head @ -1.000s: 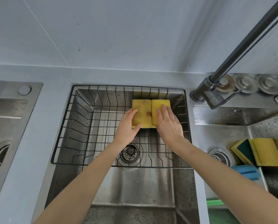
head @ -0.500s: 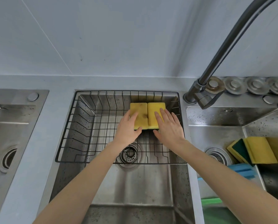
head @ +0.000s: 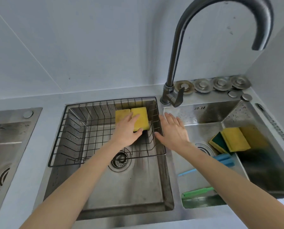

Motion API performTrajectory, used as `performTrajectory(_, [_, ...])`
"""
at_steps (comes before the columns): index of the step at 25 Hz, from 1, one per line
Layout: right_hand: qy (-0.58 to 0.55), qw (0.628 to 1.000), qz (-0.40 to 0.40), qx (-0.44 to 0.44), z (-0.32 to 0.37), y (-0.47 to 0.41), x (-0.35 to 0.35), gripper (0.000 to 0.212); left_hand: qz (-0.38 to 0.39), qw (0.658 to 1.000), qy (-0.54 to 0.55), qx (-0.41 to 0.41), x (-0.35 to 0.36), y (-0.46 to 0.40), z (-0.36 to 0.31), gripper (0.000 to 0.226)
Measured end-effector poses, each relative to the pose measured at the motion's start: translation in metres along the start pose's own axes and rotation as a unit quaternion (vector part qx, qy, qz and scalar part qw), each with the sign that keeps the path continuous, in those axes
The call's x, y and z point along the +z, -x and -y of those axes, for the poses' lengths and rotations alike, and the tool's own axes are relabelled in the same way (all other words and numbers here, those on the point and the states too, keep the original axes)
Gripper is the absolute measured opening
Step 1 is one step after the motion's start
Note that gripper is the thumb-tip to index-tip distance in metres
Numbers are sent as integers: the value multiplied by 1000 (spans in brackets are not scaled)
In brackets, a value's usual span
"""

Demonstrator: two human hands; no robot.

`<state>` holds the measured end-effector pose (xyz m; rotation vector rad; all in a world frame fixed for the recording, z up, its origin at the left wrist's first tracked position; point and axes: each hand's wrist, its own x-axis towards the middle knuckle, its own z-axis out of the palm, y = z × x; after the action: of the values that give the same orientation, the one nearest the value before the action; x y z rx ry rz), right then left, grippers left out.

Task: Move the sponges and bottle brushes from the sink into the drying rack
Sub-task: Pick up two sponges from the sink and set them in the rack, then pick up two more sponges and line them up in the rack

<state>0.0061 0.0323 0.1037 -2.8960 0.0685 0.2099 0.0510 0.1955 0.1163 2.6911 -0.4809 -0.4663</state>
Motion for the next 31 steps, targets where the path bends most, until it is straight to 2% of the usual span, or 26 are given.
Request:
performTrajectory(10, [4,997,-6,76,-100,69,-16,67,31,995,5,95,41,6,-104,59])
performTrajectory(17, [12,992,13,127,-176,108,-22,67,66,991,-7,118,85,5,-176,59])
performTrajectory(31, [-23,983,47,176,-251,113,-5,69,135,984,-7,112,146,-26,-226,60])
